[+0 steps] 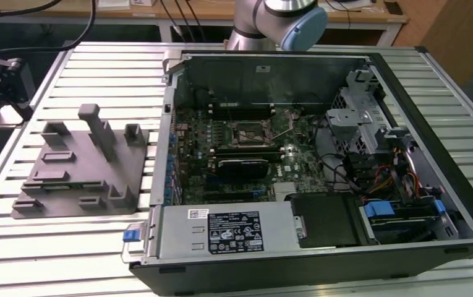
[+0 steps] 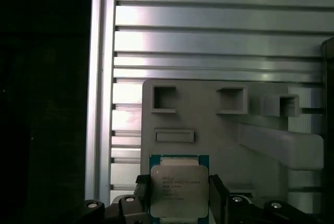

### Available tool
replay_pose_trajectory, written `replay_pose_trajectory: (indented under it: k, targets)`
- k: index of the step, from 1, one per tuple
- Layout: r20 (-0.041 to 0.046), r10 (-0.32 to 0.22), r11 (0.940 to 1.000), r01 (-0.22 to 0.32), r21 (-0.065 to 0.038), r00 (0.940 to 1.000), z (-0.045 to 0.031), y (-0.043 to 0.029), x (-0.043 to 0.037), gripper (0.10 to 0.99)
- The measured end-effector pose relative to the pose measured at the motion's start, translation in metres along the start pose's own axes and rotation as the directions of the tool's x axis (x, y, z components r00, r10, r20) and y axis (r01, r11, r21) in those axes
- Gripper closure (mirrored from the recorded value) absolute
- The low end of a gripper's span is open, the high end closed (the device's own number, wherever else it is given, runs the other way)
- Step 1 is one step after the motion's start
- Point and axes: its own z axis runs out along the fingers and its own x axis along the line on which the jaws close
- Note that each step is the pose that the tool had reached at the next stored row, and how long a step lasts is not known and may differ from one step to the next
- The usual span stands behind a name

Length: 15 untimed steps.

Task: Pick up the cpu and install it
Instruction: 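Pick up the cpu and move it towards the insertion slot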

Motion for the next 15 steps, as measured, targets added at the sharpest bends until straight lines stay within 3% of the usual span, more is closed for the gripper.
replay_pose_trajectory:
  k: [15]
  targets:
    - [0.0000, 0.000, 1.0000, 0.000, 0.000, 1.0000, -0.0340, 0.0015, -0.0005, 0.545]
